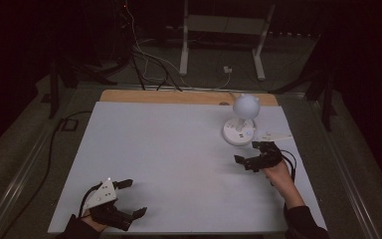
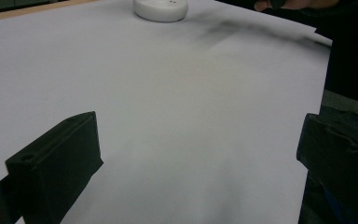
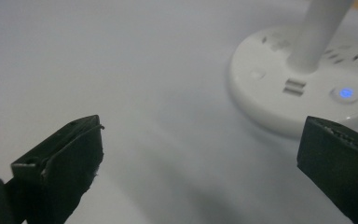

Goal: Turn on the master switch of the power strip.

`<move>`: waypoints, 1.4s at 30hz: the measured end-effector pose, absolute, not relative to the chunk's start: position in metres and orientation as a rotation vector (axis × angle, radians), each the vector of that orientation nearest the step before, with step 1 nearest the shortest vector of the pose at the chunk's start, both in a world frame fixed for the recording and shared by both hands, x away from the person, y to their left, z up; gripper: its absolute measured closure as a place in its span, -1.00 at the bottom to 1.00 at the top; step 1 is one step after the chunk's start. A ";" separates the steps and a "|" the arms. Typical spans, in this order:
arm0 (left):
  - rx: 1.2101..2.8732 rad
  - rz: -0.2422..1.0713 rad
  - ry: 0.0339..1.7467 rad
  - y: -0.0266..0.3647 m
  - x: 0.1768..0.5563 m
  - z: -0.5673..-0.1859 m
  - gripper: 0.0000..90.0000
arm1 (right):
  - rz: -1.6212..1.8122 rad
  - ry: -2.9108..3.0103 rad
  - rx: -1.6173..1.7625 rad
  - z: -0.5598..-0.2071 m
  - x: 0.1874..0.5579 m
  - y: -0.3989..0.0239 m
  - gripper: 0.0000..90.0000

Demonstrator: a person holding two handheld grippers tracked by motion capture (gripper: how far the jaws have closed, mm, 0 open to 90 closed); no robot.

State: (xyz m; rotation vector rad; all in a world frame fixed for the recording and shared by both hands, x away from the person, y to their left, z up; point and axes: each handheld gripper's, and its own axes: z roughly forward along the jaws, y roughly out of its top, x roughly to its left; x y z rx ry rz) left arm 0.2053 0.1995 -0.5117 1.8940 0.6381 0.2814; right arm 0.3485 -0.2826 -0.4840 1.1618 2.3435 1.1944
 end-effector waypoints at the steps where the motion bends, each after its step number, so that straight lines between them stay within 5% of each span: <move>1: 1.893 0.281 0.639 0.200 0.205 -0.512 -1.00 | 1.183 2.351 1.158 -0.485 0.346 -0.282 -0.99; 42: 1.906 0.289 0.625 0.198 0.204 -0.511 -0.99 | 0.991 2.494 0.942 -0.516 0.238 -0.303 -0.99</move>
